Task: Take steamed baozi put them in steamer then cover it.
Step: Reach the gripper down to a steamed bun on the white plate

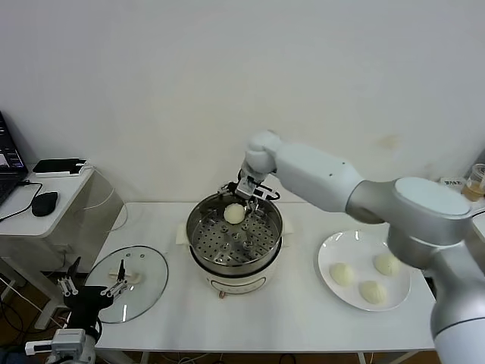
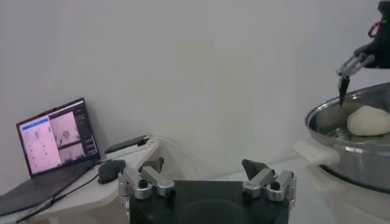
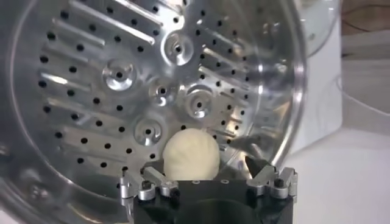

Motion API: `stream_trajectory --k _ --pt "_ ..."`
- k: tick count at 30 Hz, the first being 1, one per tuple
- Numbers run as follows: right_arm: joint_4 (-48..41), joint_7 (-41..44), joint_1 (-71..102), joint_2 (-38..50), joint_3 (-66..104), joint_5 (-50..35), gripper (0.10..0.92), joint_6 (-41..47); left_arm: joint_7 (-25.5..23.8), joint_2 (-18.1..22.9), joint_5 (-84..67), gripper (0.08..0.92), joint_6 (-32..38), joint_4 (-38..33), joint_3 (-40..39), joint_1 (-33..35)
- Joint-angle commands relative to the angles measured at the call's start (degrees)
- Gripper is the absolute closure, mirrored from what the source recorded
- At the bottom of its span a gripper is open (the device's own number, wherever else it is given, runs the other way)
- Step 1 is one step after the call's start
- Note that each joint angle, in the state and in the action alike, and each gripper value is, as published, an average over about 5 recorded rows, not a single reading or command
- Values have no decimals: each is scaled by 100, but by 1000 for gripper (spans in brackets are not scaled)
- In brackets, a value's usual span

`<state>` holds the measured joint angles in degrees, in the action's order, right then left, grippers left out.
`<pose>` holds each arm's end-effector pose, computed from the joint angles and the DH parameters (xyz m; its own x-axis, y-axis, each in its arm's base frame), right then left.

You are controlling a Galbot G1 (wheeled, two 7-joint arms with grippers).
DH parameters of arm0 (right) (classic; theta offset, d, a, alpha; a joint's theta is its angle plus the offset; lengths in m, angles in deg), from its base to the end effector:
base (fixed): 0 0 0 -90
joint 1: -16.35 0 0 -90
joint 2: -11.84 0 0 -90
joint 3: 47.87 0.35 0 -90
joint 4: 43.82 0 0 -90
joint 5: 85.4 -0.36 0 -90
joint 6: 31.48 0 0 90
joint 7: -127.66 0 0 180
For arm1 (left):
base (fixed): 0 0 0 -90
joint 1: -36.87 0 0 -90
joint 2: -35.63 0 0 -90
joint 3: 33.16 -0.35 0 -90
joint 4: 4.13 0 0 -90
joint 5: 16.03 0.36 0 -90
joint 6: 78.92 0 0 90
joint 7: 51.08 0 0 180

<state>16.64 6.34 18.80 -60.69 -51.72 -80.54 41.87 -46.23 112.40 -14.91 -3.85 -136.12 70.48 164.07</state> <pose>0.5955 0.1397 -0.0465 -0.2563 -0.3389 0.9053 -0.4302 -0.7987 -0.4207 0.1516 0.0864 -0.2304 -0.9776 -0.1841 0.1015 -0.1385 0.9272 0.3479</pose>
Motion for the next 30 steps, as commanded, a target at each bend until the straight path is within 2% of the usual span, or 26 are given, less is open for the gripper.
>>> stream_trajectory --k 1,7,14,21,30 --pt "2012 358 -807 1886 -125 -1391 202 2440 -4 -83 -33 177 -17 -32 1 -33" --pt "2973 428 -752 3514 -117 -1503 203 3196 -27 -325 -156 177 -51 -8 19 -119" --pt "3447 448 128 4782 81 -1239 203 3248 -36 -510 -199 177 -54 106 -131 -277" --pt "3449 412 1796 5116 1177 -717 203 3086 -27 -548 -201 177 -43 104 -192 -303" --pt "2902 373 3330 4736 2156 12 203 2896 -5 -526 -175 177 -9 131 -123 -250"
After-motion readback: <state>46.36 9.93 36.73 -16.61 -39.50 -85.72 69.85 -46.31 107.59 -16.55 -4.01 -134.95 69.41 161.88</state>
